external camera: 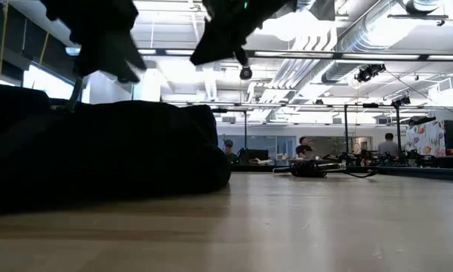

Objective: Unpack backpack
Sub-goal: Put the zip bag into the backpack

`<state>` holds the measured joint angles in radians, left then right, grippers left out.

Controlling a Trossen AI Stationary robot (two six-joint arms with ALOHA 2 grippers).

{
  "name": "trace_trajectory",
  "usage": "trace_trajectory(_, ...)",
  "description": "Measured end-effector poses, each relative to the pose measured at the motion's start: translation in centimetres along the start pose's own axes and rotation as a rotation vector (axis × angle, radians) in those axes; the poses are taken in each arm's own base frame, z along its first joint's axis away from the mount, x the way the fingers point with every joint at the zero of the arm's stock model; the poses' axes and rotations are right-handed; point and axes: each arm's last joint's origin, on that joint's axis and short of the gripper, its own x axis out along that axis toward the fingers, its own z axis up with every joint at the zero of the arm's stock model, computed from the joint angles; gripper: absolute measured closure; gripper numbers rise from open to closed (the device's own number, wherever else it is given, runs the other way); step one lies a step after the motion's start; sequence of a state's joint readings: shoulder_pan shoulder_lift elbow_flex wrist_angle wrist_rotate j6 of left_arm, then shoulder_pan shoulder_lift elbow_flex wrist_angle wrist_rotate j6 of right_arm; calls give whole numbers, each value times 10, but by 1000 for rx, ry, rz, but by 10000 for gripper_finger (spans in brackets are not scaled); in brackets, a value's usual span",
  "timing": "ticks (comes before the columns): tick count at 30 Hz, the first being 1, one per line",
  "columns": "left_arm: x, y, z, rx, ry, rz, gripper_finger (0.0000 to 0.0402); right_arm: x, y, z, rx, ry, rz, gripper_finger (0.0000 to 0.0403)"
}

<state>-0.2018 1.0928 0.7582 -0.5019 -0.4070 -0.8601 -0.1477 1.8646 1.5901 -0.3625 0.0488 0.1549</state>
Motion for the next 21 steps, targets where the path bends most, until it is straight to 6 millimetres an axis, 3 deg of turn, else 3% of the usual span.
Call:
trace_trajectory(3,6,11,7,14,14,61,309,20,-18,-5,-29,1,5,274)
trace_trajectory(7,11,20,18,15,-17,93,329,42,-26,-6,-78,-60,63,204)
trace_trajectory(11,15,30,28,-26,-52,138,344,63,-32,-19,-95,-21,-27,179)
trace_trajectory(16,25,43,38,-22,-68,196,355,84,-37,-37,-138,37,-125,208)
trace_trajectory(21,50,60,37,-43,-37,260,362,89,-42,-47,-153,116,-178,305)
